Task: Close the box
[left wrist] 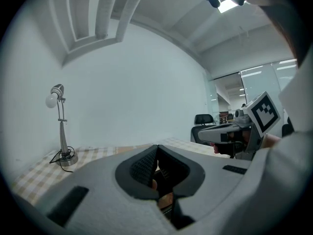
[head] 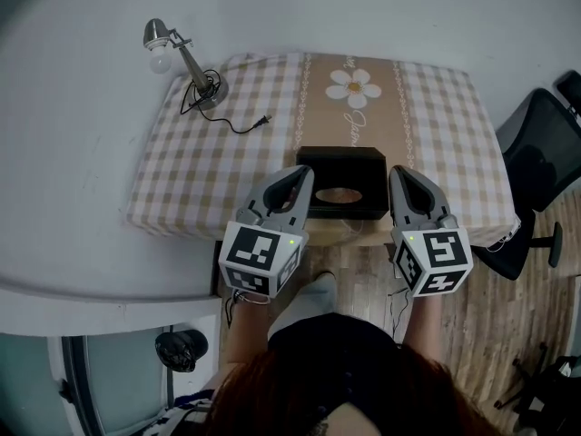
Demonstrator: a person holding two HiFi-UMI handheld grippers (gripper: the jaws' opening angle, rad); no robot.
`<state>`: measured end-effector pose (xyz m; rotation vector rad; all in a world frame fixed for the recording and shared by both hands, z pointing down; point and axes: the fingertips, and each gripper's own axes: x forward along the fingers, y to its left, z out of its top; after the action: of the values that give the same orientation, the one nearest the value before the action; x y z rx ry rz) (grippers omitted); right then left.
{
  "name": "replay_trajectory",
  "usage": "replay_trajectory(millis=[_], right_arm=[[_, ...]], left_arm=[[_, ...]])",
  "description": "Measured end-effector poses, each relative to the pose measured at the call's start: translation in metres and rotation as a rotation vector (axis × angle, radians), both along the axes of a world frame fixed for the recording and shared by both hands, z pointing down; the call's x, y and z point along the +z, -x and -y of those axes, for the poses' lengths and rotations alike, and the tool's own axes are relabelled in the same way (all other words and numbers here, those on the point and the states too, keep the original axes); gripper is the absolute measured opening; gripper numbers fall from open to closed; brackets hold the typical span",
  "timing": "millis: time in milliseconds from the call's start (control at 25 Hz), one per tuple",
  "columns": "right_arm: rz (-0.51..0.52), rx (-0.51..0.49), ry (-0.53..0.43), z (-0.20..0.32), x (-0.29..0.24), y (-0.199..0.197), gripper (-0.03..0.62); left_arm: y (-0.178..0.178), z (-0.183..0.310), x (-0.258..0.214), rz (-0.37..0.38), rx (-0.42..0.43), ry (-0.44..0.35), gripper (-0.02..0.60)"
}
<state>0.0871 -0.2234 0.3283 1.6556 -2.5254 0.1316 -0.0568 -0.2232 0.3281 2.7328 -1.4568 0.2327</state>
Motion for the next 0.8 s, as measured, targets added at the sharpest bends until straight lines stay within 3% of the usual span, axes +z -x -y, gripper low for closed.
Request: replay_trajectory(millis=[800], right_arm=[[-0.068, 0.077, 0.176, 0.067, 0.056, -0.016, 0.017]], left_arm=[[0.047, 0.073, 0.070, -0.004, -0.040, 0.208, 0.028]])
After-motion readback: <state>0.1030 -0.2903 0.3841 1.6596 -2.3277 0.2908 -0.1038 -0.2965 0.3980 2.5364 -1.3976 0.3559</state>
